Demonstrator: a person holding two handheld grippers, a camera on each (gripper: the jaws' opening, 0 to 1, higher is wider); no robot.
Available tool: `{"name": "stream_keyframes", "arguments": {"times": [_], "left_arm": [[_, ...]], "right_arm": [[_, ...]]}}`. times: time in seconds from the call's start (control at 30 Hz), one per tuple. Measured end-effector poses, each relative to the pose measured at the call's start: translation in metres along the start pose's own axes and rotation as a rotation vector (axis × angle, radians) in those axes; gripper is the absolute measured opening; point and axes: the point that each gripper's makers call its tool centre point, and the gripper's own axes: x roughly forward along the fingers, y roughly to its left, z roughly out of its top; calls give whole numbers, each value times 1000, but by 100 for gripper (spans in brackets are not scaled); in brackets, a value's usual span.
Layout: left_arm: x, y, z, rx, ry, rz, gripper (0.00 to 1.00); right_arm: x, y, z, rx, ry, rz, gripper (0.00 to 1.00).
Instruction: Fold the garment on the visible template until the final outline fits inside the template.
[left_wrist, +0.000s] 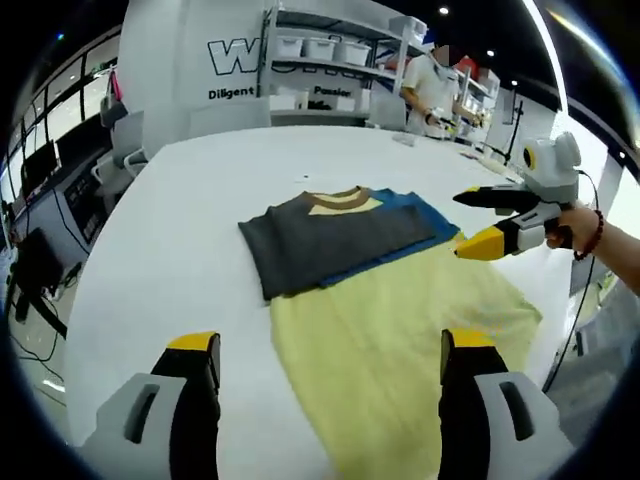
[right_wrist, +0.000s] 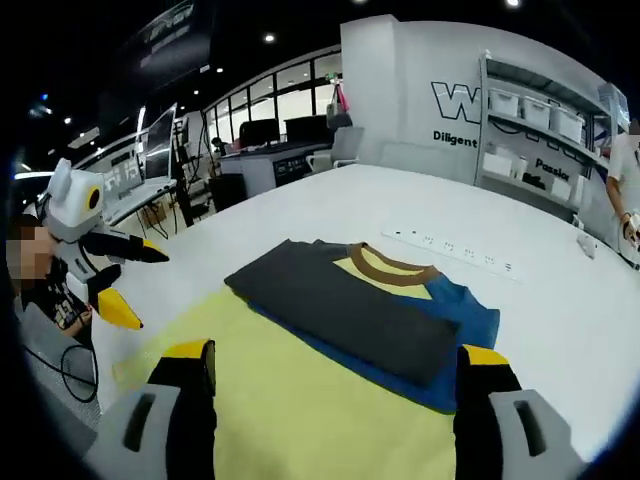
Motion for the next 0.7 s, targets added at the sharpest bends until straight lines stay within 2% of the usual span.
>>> {"name": "stream_keyframes", "arguments": {"times": [0.1,0.33,0.43,0.6,0.7], "left_arm": [[-3,-4,-3,14,3,-8,89],[-12,-11,-21,32,41,-18,86],[-16,-13,-24,31,28,-24,82],[-22,-14,-42,60,72,-15,81],[-26,-14,-47,58,73,-13,80]], "right_arm": [[-5,0,-6,4,3,-1,99],[-23,10,-31,11,34,16,99],[-31,12,-41,18,45,12,99],[-45,16,-57,48,56,16,99],[-50,16,-68,50,70,10,98]]}}
